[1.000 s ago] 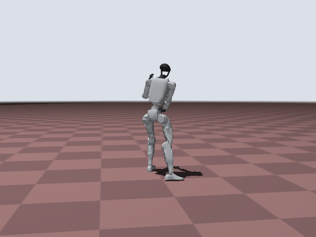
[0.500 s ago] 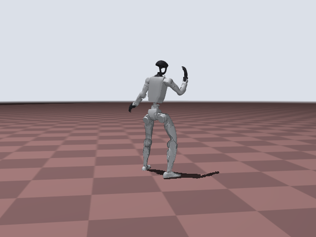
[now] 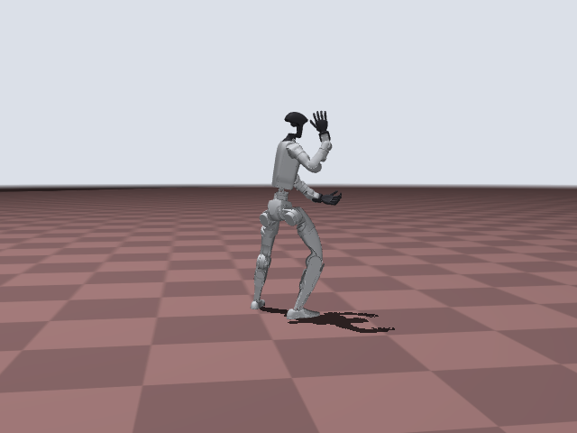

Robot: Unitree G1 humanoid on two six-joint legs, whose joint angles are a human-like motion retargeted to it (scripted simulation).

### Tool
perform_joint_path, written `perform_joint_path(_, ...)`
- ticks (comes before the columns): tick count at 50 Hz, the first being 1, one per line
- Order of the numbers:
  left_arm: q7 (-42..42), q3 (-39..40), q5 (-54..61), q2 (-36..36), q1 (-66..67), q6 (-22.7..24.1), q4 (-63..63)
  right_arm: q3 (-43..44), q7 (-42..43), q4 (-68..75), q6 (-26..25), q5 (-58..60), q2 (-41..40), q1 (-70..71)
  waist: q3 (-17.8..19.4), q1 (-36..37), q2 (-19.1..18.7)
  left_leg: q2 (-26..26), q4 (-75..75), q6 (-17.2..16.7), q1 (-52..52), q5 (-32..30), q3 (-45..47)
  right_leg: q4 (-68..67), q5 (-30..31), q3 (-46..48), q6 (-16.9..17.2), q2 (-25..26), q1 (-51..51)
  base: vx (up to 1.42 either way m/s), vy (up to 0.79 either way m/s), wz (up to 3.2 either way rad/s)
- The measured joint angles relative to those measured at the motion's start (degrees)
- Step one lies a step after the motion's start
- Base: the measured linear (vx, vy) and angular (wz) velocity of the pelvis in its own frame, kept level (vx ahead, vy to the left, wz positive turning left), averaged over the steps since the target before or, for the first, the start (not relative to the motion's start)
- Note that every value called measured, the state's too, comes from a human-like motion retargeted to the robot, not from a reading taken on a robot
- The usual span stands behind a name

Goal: Kungfu

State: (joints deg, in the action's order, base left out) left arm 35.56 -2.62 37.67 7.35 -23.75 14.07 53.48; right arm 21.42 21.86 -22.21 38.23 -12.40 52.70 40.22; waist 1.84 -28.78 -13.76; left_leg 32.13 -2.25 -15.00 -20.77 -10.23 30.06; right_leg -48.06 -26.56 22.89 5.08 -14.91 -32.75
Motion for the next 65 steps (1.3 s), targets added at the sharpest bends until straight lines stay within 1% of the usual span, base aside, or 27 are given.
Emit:
perform_joint_path(4, -0.81, -1.36, -0.18, 0.46, -0.48, 0.99, -1.73, 1.2, -1.76, 0.4, 0.09, -2.78, 1.85, -1.21, 0.64, 0.35, -0.44, 1.09, -1.42, 0.0, 0.96, 0.54, 2.18, 2.09, 1.16, -0.37, -0.37, 0.72, 1.21, 0.03, 0.01, -0.13)
perform_joint_path(8, -2.9, -2.39, -2.1, -0.52, 0.66, 2.56, -2.7, 4.23, -3.27, 2.13, -0.61, -2.4, 3.65, -4.41, 1.35, 0.52, -1.04, 1.52, -2.33, 0.0, 1.48, 2.05, 1.98, 4.67, 2.33, -0.87, -0.23, 1.8, 3.19, 0.04, 0.14, 0.01)
perform_joint_path(12, -4.36, -1.96, -5.35, -2.72, 1.9, 3.02, -2.3, 7.98, -4.67, 4.19, -0.42, -4.09, 4.62, -9.52, 1.97, 0.91, -1.26, 0.72, -2.64, 0.0, 1.67, 4.06, 0.73, 7.91, 3.86, -1.57, 0.79, 2.2, 5.77, 0.07, 0.21, 0.25)
perform_joint_path(15, -4.61, -0.44, -7.85, -4.96, 2.79, 3.0, -1.46, 12.64, -6.16, 6.54, -0.65, -4.39, 4.86, -14.75, 2.4, 1.59, -1.37, -0.34, -3.19, 0.0, 0.95, 5.72, -1.29, 10.72, 5.44, -1.55, 1.78, 1.88, 7.98, 0.09, 0.27, 0.43)
perform_joint_path(19, -4.22, 2.66, -11.88, -9.13, 3.9, 3.23, 1.6, 19.0, -7.11, 10.72, -1.22, -3.54, 2.97, -23.5, 4.05, 3.53, -2.35, 0.97, -7.45, 0.0, -2.13, 7.98, -6.15, 16.73, 8.78, 0.09, 2.8, 3.48, 13.06, 0.18, 0.42, 0.48)
perform_joint_path(21, -4.54, 4.33, -15.2, -11.57, 4.67, 3.62, 4.14, 20.41, -8.1, 13.26, -1.54, -3.53, 1.12, -27.34, 4.68, 5.04, -2.82, 1.64, -10.25, 0.17, -3.88, 9.42, -8.52, 20.17, 10.87, 0.67, 3.29, 4.43, 15.68, 0.15, 0.37, 0.45)
perform_joint_path(23, -5.7, 5.82, -19.37, -14.08, 5.66, 4.4, 7.08, 20.76, -9.45, 16.16, -2.11, -4.13, -1.0, -30.67, 4.65, 6.86, -3.01, 0.99, -12.46, 0.69, -5.48, 10.85, -10.21, 23.15, 13.05, 1.05, 4.05, 4.28, 17.64, 0.16, 0.48, 0.54)
perform_joint_path(27, -9.87, 8.15, -29.53, -19.04, 8.86, 5.75, 13.51, 17.52, -14.15, 23.23, -1.65, -4.52, -6.53, -35.31, 3.57, 11.1, -2.7, -2.26, -16.43, 2.57, -8.46, 13.79, -12.74, 28.0, 16.97, 1.7, 5.94, 2.55, 21.02, 0.23, 0.66, 0.65)
perform_joint_path(30, -13.17, 8.66, -36.81, -22.8, 11.89, 5.35, 17.73, 13.73, -18.66, 29.54, -1.37, -3.42, -11.75, -37.16, 3.09, 14.0, -2.05, -5.48, -20.14, 3.68, -11.81, 15.54, -15.93, 30.94, 19.3, 2.4, 7.83, 0.85, 23.96, 0.18, 0.67, 1.02)
perform_joint_path(32, -16.29, 8.04, -42.19, -24.74, 14.23, 4.93, 19.63, 10.31, -19.39, 35.06, -1.78, -1.18, -15.79, -37.64, 2.51, 16.06, -1.76, -8.35, -22.2, 4.47, -14.52, 16.25, -18.84, 32.44, 20.21, 3.38, 9.17, 0.17, 26.25, 0.14, 0.62, 1.53)
perform_joint_path(33, -18.28, 7.65, -45.36, -25.43, 15.51, 4.63, 20.36, 8.53, -19.36, 37.62, -2.24, -0.2, -18.29, -37.9, 2.23, 16.97, -1.85, -10.0, -23.31, 5.0, -16.18, 16.6, -20.85, 33.27, 20.48, 4.11, 9.72, 0.32, 27.62, 0.12, 0.57, 1.77)
perform_joint_path(35, -23.15, 7.29, -53.2, -26.4, 18.43, 2.78, 21.19, 4.54, -19.87, 42.18, -2.79, -0.22, -24.07, -38.57, 1.19, 20.62, -2.47, -11.73, -25.25, 5.16, -20.24, 16.49, -25.42, 35.43, 20.76, 5.35, 9.92, 2.7, 29.5, 0.03, 0.42, 1.68)
perform_joint_path(38, -31.57, 6.95, -65.18, -24.24, 24.01, -0.02, 23.2, -2.15, -21.61, 46.87, -3.62, -5.63, -33.62, -39.32, -1.85, 29.83, -1.28, -15.95, -27.03, 5.08, -24.32, 16.36, -30.55, 36.7, 17.62, 7.13, 9.92, 4.39, 31.85, -0.01, 0.4, 1.8)
perform_joint_path(40, -34.68, 7.08, -71.19, -22.22, 28.62, -2.13, 27.03, -8.18, -21.9, 49.69, -4.3, -10.07, -39.53, -37.99, -4.14, 36.23, 1.06, -20.09, -27.6, 4.83, -25.29, 16.46, -33.25, 36.66, 13.8, 5.25, 9.92, 5.25, 33.65, 0.05, 0.17, 2.17)
perform_joint_path(42, -34.93, 8.84, -76.88, -21.89, 33.65, -5.07, 33.17, -14.73, -23.05, 52.16, -5.54, -15.15, -43.38, -32.05, -5.67, 41.34, 3.59, -22.75, -27.96, 4.44, -26.27, 15.97, -34.64, 37.32, 13.72, 5.4, 9.92, 6.5, 35.94, 0.05, -0.1, 2.33)
perform_joint_path(45, -32.83, 8.81, -83.77, -23.62, 38.51, -12.12, 43.92, -19.95, -28.63, 51.73, -10.55, -23.17, -45.73, -17.64, -5.39, 45.74, 5.67, -26.29, -28.03, 4.31, -27.58, 14.56, -36.92, 39.28, 14.35, 11.61, 9.92, 8.15, 40.37, -0.12, -0.08, 2.17)
perform_joint_path(46, -30.53, 8.14, -86.71, -23.98, 41.55, -14.99, 43.92, -20.69, -30.67, 49.93, -11.75, -25.97, -46.0, -11.92, -4.97, 47.02, 6.17, -26.57, -28.21, 4.32, -28.01, 14.56, -37.04, 39.52, 14.62, 12.26, 9.92, 8.65, 40.9, -0.18, -0.2, 1.46)
perform_joint_path(48, -25.83, 7.57, -93.91, -24.02, 47.61, -18.92, 43.92, -20.82, -35.17, 45.62, -14.4, -31.2, -46.04, -1.1, -4.47, 49.53, 7.26, -26.88, -28.44, 4.68, -28.83, 15.1, -36.86, 39.71, 14.92, 12.78, 9.92, 9.23, 41.33, -0.11, -0.17, 0.88)
perform_joint_path(50, -21.47, 7.9, -101.42, -23.42, 53.29, -19.97, 43.92, -20.58, -39.14, 41.12, -16.47, -36.48, -45.28, 8.88, -4.42, 52.14, 8.54, -26.33, -28.76, 5.95, -29.83, 15.84, -35.87, 39.82, 15.23, 13.24, 9.92, 9.44, 40.99, 0.01, -0.07, 0.4)
perform_joint_path(53, -18.43, 9.17, -107.52, -20.4, 59.8, -20.53, 43.92, -20.31, -45.44, 36.2, -19.06, -42.37, -44.08, 19.91, -5.28, 54.01, 10.98, -22.99, -31.17, 11.62, -33.24, 20.06, -31.46, 40.58, 16.56, 14.86, 9.92, 9.51, 39.71, 0.05, -0.1, 0.14)
perform_joint_path(55, -17.96, 9.96, -108.02, -17.55, 62.46, -19.6, 43.92, -20.02, -48.36, 34.72, -20.78, -42.93, -43.45, 25.02, -5.7, 53.72, 11.94, -19.88, -32.73, 13.48, -35.21, 20.53, -28.86, 41.07, 17.8, 14.74, 9.92, 10.8, 38.92, 0.05, -0.19, 0.09)
perform_joint_path(57, -15.79, 10.45, -108.07, -14.73, 62.89, -18.62, 43.92, -19.66, -47.77, 33.93, -20.36, -40.65, -42.02, 27.55, -5.56, 53.2, 12.41, -17.77, -32.91, 12.17, -35.95, 18.69, -27.96, 41.74, 18.87, 14.5, 9.92, 12.29, 39.05, 0.17, -0.11, 0.04)
perform_joint_path(58, -13.95, 10.73, -108.48, -13.48, 62.36, -17.81, 43.92, -19.69, -46.05, 33.5, -19.17, -39.31, -41.13, 28.23, -5.54, 52.72, 12.77, -17.54, -33.29, 11.74, -36.45, 18.2, -28.15, 42.08, 19.52, 14.58, 9.92, 12.81, 39.05, 0.24, -0.08, 0.13)
perform_joint_path(60, -10.03, 10.72, -109.66, -11.92, 60.03, -15.67, 43.92, -20.13, -39.75, 32.19, -15.13, -36.45, -39.6, 28.74, -5.49, 51.59, 13.59, -18.15, -33.59, 10.78, -37.03, 16.78, -29.14, 42.59, 21.28, 14.94, 9.92, 13.36, 39.21, 0.36, -0.03, 0.16)
perform_joint_path(61, -9.49, 10.29, -110.03, -11.61, 58.55, -14.87, 43.92, -19.98, -36.49, 31.43, -12.21, -35.56, -39.14, 28.39, -5.93, 51.7, 14.18, -18.3, -33.72, 10.08, -37.22, 16.96, -29.56, 42.77, 22.6, 14.99, 9.92, 13.3, 39.09, 0.41, 0.01, -0.1)
perform_joint_path(63, -10.25, 9.52, -109.98, -11.35, 55.45, -13.28, 43.92, -19.55, -31.16, 29.98, -6.78, -34.7, -38.86, 27.59, -7.09, 52.28, 15.38, -17.71, -34.63, 9.37, -37.67, 18.17, -29.43, 43.06, 25.98, 14.6, 9.92, 13.18, 38.56, 0.47, 0.06, -0.44)
perform_joint_path(65, -12.77, 8.88, -108.11, -11.78, 52.12, -11.64, 43.79, -19.55, -27.0, 28.68, -3.79, -34.69, -39.28, 26.67, -8.17, 52.74, 16.11, -16.88, -35.67, 9.63, -37.78, 20.12, -28.88, 43.14, 30.94, 13.29, 9.92, 13.13, 38.3, 0.5, 0.13, -0.39)
